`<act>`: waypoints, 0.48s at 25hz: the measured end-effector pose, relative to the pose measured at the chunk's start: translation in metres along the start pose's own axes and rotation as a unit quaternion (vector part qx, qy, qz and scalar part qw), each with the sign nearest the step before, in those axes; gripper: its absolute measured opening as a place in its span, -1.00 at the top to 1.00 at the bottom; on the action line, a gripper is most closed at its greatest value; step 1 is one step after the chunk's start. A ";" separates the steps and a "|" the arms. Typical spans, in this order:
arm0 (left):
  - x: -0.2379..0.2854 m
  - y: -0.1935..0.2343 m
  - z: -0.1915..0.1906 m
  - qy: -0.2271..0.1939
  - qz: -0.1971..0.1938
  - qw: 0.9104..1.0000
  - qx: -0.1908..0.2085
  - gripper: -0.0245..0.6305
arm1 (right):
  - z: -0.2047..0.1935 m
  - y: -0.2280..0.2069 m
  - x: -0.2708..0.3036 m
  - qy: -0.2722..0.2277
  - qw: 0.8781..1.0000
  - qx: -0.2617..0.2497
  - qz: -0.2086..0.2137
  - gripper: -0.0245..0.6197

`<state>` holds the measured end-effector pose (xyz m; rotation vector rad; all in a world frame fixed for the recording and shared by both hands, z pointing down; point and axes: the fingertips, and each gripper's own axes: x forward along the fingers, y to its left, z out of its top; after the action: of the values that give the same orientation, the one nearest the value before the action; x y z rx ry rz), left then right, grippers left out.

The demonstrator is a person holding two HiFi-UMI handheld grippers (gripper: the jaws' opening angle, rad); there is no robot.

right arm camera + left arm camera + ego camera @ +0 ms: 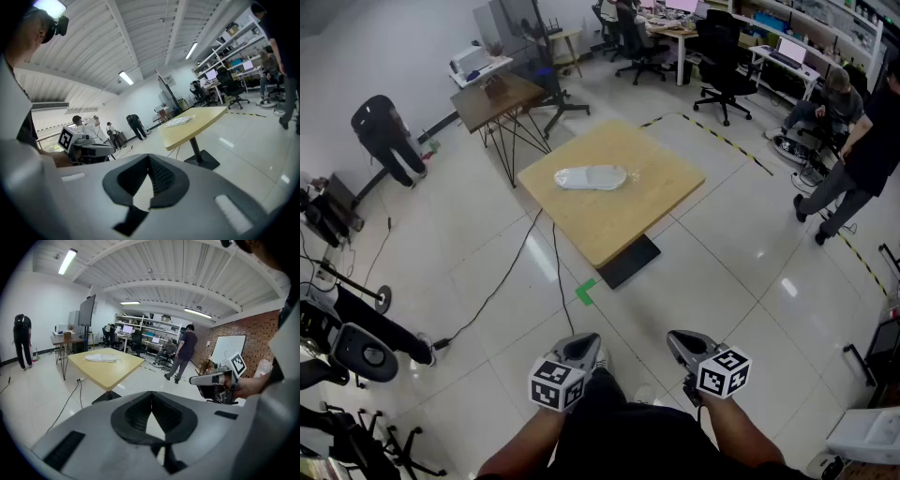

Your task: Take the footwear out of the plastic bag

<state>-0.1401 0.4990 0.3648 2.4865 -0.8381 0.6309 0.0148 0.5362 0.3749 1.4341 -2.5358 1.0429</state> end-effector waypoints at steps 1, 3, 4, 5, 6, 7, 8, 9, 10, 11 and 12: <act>0.008 0.006 0.002 0.002 -0.002 1.000 0.004 0.90 | 0.003 -0.007 0.007 0.001 1.000 0.002 -0.003 0.91; 0.025 0.020 0.008 0.004 -0.006 1.000 0.013 0.90 | 0.010 -0.019 0.024 0.003 1.000 0.002 -0.005 0.91; 0.034 0.029 0.012 0.005 -0.009 1.000 0.017 0.90 | 0.014 -0.024 0.035 0.006 1.000 0.000 -0.005 0.91; 0.044 0.039 0.017 0.006 -0.012 1.000 0.021 0.90 | 0.017 -0.029 0.047 0.011 1.000 -0.001 -0.005 0.91; 0.054 0.049 0.022 0.007 -0.015 1.000 0.023 0.90 | 0.019 -0.034 0.059 0.019 1.000 -0.002 -0.005 0.91; 0.063 0.060 0.028 0.008 -0.018 1.000 0.023 0.90 | 0.021 -0.038 0.073 0.028 1.000 -0.003 -0.006 0.91; 0.071 0.073 0.035 0.009 -0.021 0.999 0.024 0.90 | 0.023 -0.043 0.087 0.039 0.999 -0.006 -0.009 0.91; 0.078 0.088 0.044 0.008 -0.024 0.999 0.026 0.90 | 0.026 -0.048 0.102 0.050 0.999 -0.012 -0.013 0.91; 0.085 0.104 0.055 0.006 -0.025 0.999 0.030 0.90 | 0.031 -0.055 0.117 0.061 0.998 -0.020 -0.021 0.91; 0.091 0.121 0.067 0.005 -0.024 0.999 0.035 0.90 | 0.035 -0.063 0.132 0.072 0.997 -0.026 -0.032 0.91; 0.096 0.139 0.077 0.004 -0.024 0.999 0.040 0.90 | 0.040 -0.070 0.145 0.081 0.995 -0.027 -0.045 0.91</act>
<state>-0.1397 0.3153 0.3909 2.5670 -0.7605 0.6698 -0.0022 0.3814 0.4320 1.3752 -2.3473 1.0230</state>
